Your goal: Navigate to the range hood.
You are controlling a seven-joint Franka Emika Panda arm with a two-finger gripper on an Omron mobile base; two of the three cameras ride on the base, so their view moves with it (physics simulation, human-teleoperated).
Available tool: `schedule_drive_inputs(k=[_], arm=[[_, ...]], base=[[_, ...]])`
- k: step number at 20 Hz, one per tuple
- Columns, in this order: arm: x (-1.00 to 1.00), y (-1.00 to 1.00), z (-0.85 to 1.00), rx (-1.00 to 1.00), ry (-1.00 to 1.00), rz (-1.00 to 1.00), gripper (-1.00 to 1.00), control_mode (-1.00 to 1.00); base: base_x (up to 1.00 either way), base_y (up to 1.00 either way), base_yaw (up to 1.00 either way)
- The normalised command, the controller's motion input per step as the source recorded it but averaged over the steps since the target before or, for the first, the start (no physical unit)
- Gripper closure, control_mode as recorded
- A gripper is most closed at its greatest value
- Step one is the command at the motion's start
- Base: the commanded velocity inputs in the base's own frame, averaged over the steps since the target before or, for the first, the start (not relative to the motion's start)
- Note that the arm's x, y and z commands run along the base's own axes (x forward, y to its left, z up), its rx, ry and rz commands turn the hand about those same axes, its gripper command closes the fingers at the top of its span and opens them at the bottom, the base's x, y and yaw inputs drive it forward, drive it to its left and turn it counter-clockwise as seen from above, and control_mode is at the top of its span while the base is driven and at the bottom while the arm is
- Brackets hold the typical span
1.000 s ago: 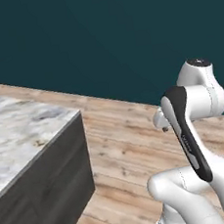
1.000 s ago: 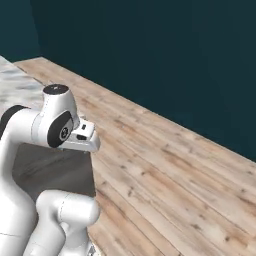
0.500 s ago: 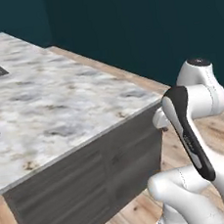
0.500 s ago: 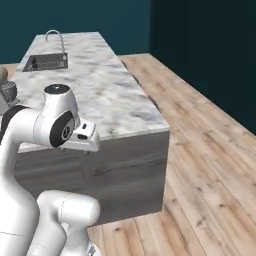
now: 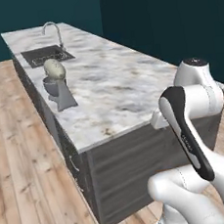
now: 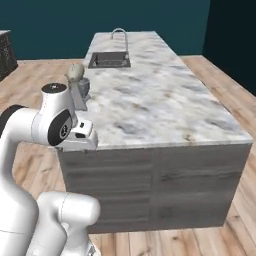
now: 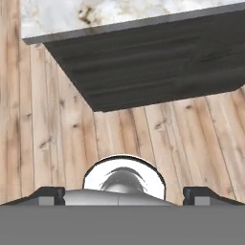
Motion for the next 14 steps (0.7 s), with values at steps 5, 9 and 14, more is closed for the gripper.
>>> schedule_drive_inputs(k=[5, 9, 14], arm=[[0.00, 0.00, 0.00, 0.00, 0.00, 0.00, -1.00, 1.00], [0.00, 0.00, 0.00, 0.00, 0.00, 0.00, -1.00, 1.00], [0.00, 0.00, 0.00, 0.00, 0.00, 0.00, -1.00, 1.00]], base=[[0.04, 1.00, 0.46], [0.18, 1.00, 0.43], [0.22, 1.00, 0.41]])
